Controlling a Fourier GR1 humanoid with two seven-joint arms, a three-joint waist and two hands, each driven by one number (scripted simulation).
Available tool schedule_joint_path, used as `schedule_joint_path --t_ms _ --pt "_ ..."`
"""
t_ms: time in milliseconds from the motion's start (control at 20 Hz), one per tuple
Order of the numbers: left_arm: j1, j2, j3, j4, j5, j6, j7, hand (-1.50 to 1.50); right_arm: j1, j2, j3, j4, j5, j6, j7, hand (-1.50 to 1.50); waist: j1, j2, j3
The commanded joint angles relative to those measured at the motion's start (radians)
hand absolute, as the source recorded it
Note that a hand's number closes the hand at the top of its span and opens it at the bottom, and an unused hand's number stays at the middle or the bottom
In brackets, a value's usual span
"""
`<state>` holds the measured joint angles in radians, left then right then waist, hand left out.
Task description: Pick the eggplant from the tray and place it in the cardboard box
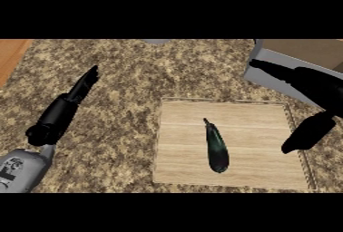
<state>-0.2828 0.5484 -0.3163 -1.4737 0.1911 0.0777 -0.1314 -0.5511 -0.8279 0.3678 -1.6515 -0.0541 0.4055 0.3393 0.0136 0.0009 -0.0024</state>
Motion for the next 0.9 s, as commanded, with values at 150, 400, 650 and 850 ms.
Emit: schedule_joint_path --t_ms 150,400,650,850 --pt "0.006 -0.034 -0.023 -0.035 -0.048 0.017 0.038 0.00 -0.162 0.102 0.156 -0.036 0.000 0.182 0.281 -1.50 0.006 -0.003 0.001" --pt "-0.039 -0.054 0.015 0.019 -0.051 -0.002 0.043 0.00 -0.286 0.252 0.200 -0.015 -0.054 0.246 0.537 -1.50 -0.003 -0.001 0.000" --pt "0.028 -0.048 0.035 -0.028 -0.072 -0.022 0.020 0.00 -0.257 0.339 0.230 0.001 -0.047 0.257 0.661 -1.50 -0.004 -0.003 0.002" --pt "0.056 -0.033 0.073 -0.083 -0.053 -0.049 0.052 0.00 -0.265 0.356 0.209 0.014 -0.093 0.276 0.723 -1.50 -0.006 -0.004 0.002"
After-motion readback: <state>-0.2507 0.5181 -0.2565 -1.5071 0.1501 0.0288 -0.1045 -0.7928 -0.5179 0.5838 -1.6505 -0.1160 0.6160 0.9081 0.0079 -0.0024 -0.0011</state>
